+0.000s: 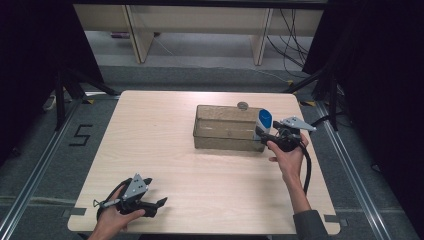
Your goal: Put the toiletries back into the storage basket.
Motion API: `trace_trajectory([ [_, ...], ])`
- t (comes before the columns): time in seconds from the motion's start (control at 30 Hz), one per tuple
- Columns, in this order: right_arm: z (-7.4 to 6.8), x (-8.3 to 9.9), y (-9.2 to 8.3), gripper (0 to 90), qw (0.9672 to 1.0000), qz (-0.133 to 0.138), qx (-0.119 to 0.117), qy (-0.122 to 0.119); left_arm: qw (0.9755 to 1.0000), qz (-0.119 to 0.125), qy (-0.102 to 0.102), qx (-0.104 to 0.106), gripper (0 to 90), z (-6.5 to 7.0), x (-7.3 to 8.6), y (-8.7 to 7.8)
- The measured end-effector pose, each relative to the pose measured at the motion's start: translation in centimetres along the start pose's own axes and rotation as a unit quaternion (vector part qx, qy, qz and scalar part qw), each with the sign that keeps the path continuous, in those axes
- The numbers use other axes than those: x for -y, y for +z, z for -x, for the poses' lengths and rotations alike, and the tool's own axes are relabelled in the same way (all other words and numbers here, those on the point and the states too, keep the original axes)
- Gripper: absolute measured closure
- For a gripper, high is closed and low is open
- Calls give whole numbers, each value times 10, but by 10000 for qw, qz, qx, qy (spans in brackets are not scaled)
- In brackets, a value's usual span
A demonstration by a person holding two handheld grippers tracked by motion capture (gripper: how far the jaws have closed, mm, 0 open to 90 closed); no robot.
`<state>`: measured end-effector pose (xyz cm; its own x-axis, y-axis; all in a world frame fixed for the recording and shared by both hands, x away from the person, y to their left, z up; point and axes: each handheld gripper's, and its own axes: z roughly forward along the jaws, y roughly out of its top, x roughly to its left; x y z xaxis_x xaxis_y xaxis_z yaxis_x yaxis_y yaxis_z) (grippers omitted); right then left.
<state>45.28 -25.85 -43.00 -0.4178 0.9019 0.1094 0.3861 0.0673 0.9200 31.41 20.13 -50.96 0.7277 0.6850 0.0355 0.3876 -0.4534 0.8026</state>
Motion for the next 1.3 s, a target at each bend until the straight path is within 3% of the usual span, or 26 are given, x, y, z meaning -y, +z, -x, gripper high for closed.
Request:
trace_trajectory([
  [0.17, -1, 0, 1, 252, 10000, 16, -46, 18, 10000, -12, -43, 9, 149, 1, 0, 0],
  [0.2, -2, 0, 1, 247, 10000, -5, -31, 22, 9999, 99, -131, 7, 149, 2, 0, 2],
  [0.3, -1, 0, -1, 235, 10000, 33, -1, -54, 10000, 38, -29, 50, 149, 1, 0, -1],
  [0.33, -2, 0, -1, 234, 10000, 30, -18, -20, 9999, 106, -106, 17, 149, 2, 0, 0],
  [0.4, -3, -1, -3, 228, 9999, 38, 1, 128, 10000, 55, -53, 6, 149, 1, 0, 0],
  [0.43, -2, -1, -4, 223, 10000, 77, -2, 26, 9998, 130, -145, 37, 149, 2, 0, 1],
  [0.47, -1, -1, -5, 219, 10000, 64, -7, 34, 10000, 37, -39, 64, 149, 1, 0, 0],
  [0.53, -2, -1, -6, 216, 9999, 73, 33, 140, 9998, 134, -148, 23, 149, 3, 0, 1],
  [0.57, -1, -1, -6, 214, 9999, 118, 11, 66, 9999, 114, -120, 17, 149, 2, -1, 0],
  [0.67, -3, 0, -9, 210, 9998, 83, 8, 188, 9998, 126, -132, 46, 149, 2, 0, 0],
  [0.7, -1, 0, -9, 207, 9999, 120, -16, 99, 10000, 20, -15, 12, 148, 0, -1, -1],
  [0.77, -2, 0, -12, 205, 9999, 14, -6, 138, 9999, 101, -85, 61, 149, 1, -1, 0],
  [0.87, -3, 1, -14, 204, 9999, 75, -41, 131, 9999, 108, -118, 21, 149, 2, 0, 0],
  [0.93, -3, 1, -15, 203, 9999, 79, 2, 94, 9999, 120, -88, 61, 148, 1, -1, 0],
  [0.97, -4, 2, -15, 203, 9998, 54, -24, 202, 10000, 60, -3, 10, 149, 1, -1, -2],
  [1.03, -5, 4, -16, 201, 9997, 57, 5, 228, 9997, 172, -151, 31, 149, 2, -1, -1],
  [1.07, -3, 4, -16, 199, 9999, 59, 24, 107, 10000, 42, 22, 8, 149, -1, -1, -3],
  [1.17, -5, 6, -18, 198, 9998, 49, 12, 201, 9998, 164, -105, 15, 149, 2, -2, -3],
  [1.3, -7, 7, -19, 198, 9999, 5, 15, 137, 9999, 111, -46, 49, 149, 0, -2, -3],
])
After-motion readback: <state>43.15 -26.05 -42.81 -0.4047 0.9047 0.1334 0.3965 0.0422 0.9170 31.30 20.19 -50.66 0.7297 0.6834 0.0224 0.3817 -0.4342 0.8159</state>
